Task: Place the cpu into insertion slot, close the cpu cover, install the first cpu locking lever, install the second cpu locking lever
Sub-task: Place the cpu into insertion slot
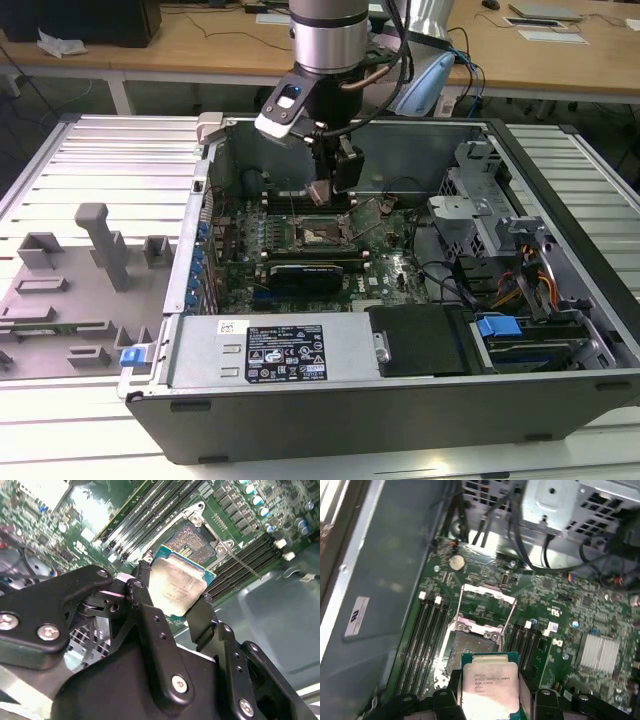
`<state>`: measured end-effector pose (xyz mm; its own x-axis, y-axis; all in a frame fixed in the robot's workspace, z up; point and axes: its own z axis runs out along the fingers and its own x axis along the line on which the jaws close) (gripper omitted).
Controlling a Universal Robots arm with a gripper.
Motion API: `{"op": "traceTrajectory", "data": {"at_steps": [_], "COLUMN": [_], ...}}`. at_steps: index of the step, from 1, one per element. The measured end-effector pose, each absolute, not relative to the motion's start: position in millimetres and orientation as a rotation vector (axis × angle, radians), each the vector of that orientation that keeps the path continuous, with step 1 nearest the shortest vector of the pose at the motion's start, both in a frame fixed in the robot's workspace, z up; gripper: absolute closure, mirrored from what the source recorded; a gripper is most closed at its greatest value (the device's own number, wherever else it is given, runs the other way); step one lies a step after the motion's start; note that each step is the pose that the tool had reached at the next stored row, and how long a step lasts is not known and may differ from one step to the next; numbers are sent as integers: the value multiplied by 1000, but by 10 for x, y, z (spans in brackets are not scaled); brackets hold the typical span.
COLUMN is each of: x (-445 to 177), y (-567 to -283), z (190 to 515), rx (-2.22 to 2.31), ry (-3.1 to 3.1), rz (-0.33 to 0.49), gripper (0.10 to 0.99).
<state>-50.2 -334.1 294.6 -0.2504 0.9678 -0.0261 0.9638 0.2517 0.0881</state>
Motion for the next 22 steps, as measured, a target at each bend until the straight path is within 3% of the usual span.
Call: {"op": "traceTrajectory", "data": {"at_steps": [22], "x": [-528], "y": [-3341], "z": [2830], "rx": [2105], "ry": [2185], "rz": [106], "gripper": [545]}}
